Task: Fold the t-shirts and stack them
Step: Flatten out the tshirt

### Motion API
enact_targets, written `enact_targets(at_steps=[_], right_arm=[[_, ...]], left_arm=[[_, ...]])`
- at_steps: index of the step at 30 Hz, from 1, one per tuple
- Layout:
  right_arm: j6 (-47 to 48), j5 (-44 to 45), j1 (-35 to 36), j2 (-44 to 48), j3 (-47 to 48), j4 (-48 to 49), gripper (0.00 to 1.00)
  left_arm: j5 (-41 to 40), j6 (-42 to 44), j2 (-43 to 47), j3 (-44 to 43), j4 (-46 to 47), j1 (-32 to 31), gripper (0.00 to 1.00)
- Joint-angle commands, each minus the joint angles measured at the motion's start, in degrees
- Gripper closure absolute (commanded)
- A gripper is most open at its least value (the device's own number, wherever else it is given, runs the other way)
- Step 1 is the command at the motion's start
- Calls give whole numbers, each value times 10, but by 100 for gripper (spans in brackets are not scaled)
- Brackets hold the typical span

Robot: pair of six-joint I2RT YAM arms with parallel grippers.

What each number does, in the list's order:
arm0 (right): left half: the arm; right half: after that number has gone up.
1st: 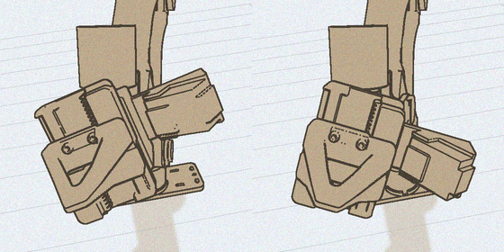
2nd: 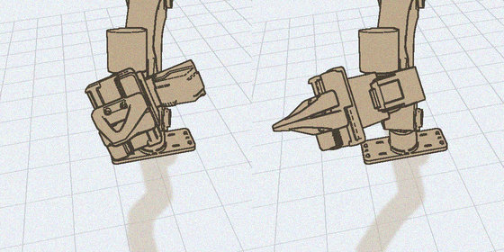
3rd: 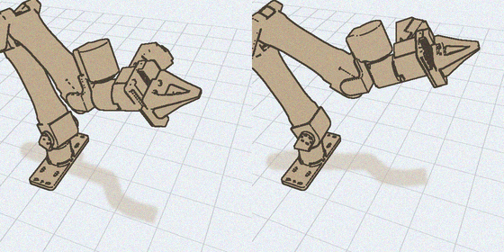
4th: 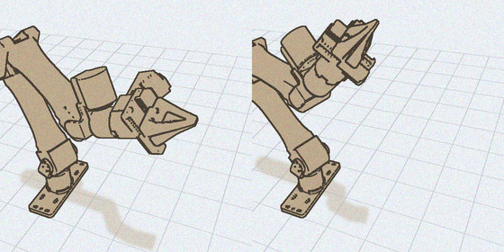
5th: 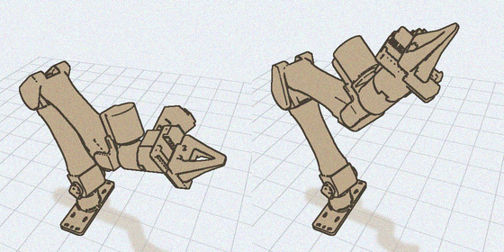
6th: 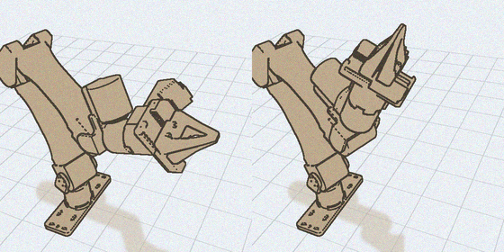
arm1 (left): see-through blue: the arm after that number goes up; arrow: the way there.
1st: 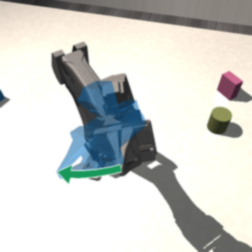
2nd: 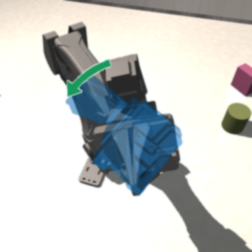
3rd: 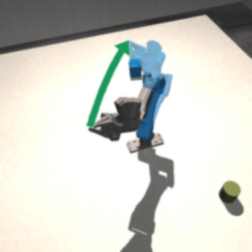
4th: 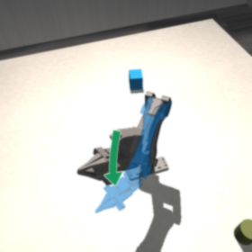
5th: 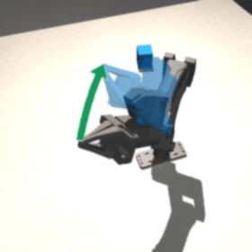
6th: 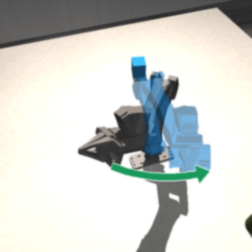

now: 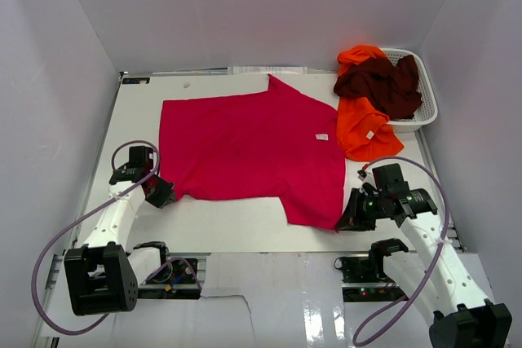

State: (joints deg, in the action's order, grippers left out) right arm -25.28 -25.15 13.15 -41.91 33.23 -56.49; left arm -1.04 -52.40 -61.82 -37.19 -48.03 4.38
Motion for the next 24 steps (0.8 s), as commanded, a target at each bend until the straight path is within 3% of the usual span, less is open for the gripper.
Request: enact_targets(at_steps=[1,5,9,24], right_arm=[[4,11,3,14,20,-55,92],[6,77,3,14,94,-78,92],[14,111,3,1,106,-88,92],[32,108,3,-16,102,-76,92]], left_arm=[[-13,-23,21,-6,-19,2,100],[-69,-47,-4,-35,-57,5,100],[-77,-33,-31,-59,-64,21,100],[-68,0,-60,-75,-58,73,100]])
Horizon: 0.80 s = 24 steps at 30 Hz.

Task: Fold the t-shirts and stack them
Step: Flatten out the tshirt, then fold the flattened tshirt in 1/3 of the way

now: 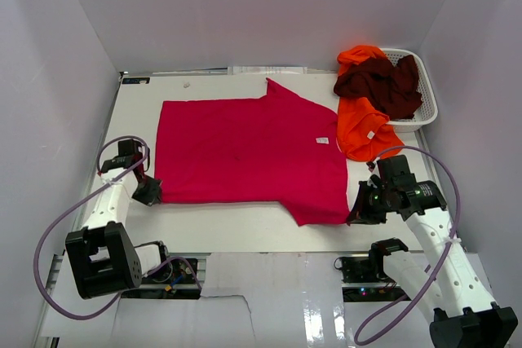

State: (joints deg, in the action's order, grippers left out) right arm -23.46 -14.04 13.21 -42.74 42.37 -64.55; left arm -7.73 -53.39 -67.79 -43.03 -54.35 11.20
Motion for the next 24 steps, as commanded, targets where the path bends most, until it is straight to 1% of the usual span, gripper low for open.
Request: enact_targets(at_steps=[1,4,10,24], right_arm=[[15,-4,2,-12,15,15,92],[21,-2,2,-35,25,36,92],[29,-5,2,-77,46,69,92],[60,11,1,-202,178,110,92]], left_arm=[[9,12,-3,-18,10,5,100],[25,17,-16,-22,24,5,100],[20,22,-47,-38,35,5,100],[17,32,-98,-86,69,6,100]])
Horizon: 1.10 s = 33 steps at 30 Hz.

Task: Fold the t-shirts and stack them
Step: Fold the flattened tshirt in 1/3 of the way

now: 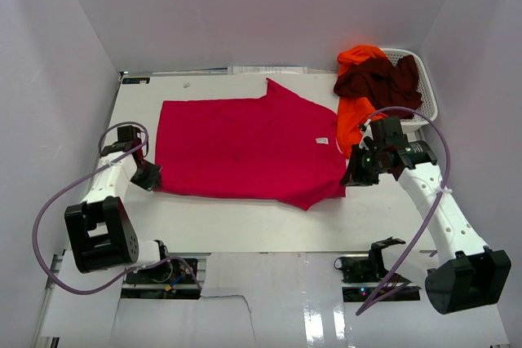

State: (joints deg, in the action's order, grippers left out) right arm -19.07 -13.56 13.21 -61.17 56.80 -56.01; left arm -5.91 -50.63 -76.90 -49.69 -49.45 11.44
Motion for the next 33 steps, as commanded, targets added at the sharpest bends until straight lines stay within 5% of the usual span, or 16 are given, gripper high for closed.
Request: enact_targets(at_steps=[1,33], right_arm=[[17,6,2,-24,45,33,92],[38,33,-3,-280,300,86,92]], left_arm=[[4,4,-11,-20,23,3,100],[40,24,-97,-142,68,2,100]])
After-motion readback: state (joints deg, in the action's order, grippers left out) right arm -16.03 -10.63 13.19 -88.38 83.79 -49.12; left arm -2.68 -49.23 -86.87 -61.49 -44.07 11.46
